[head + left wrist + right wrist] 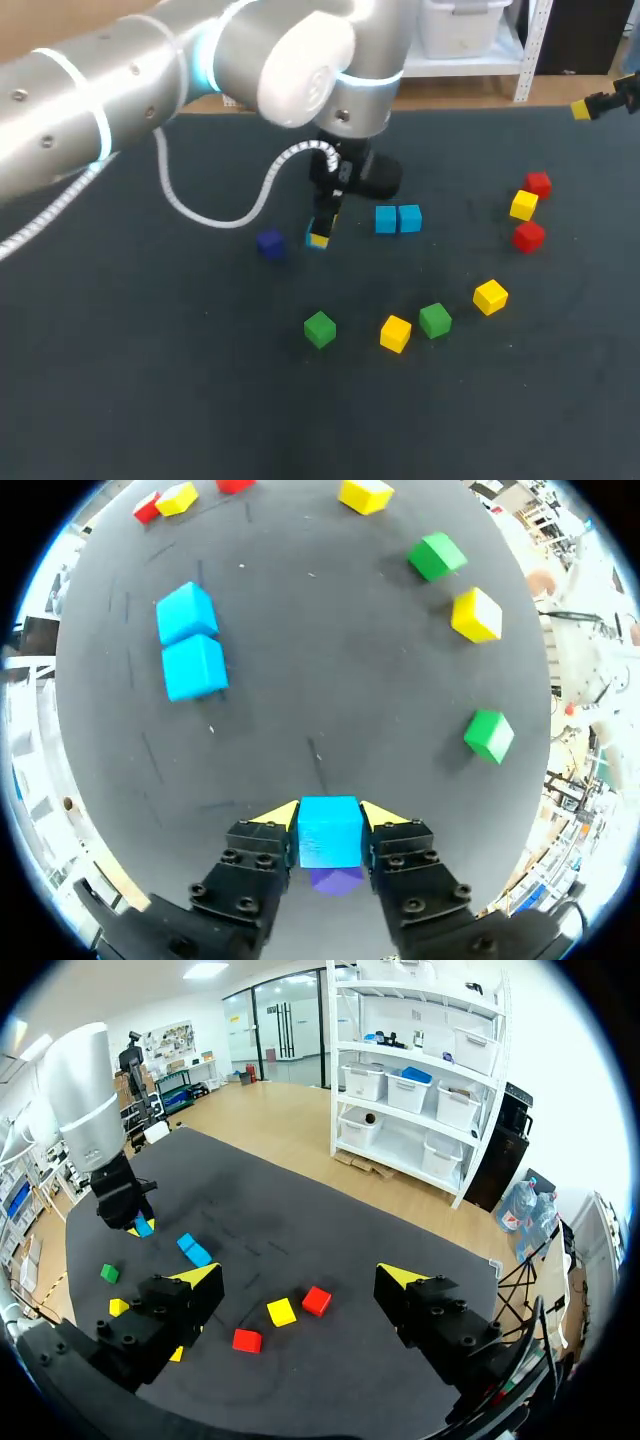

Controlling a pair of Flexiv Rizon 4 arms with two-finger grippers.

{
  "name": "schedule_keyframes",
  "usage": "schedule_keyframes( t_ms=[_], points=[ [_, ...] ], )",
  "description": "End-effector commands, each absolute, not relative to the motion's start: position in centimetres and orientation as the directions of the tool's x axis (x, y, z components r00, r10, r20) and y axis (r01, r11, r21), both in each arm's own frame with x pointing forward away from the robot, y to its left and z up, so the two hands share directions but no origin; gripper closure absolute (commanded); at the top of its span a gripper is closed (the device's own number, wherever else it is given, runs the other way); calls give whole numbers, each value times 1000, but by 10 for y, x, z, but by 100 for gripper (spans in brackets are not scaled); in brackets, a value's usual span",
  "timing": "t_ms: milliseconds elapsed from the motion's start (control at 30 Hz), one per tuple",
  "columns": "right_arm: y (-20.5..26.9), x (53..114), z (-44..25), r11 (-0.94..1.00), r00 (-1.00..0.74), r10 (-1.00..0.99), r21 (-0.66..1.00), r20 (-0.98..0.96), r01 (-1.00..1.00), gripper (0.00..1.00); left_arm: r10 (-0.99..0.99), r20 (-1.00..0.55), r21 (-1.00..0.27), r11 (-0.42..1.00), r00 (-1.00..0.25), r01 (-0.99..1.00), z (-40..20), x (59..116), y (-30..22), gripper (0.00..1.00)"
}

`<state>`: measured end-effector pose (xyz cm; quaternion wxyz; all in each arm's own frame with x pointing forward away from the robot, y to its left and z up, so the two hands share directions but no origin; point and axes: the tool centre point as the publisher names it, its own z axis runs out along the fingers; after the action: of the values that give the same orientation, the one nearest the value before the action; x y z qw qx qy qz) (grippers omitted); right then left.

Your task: Place the blue cubes, place green cubes on the blue cubes, place the yellow cubes on the green cubes, then place the red cubes on the yellow cubes, and place purple cube on the red cubes.

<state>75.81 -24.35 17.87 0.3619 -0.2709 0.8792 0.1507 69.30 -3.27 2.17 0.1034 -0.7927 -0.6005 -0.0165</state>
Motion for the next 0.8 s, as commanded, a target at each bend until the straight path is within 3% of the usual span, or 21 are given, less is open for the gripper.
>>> schedule_keyframes(
  t_ms=[33,600,800],
  points=[
    [-243,758,179,809,-592,-368,68,-717,-585,0,936,219,-264,-216,276,940,17,709,-53,100],
    [-243,758,179,809,-592,-368,68,-717,-585,0,979,188,-240,-31,78,970,16,739,-74,100],
    [-243,758,179,809,-592,-368,68,-717,-585,0,983,159,-260,-53,97,964,13,736,-81,100]
  ],
)
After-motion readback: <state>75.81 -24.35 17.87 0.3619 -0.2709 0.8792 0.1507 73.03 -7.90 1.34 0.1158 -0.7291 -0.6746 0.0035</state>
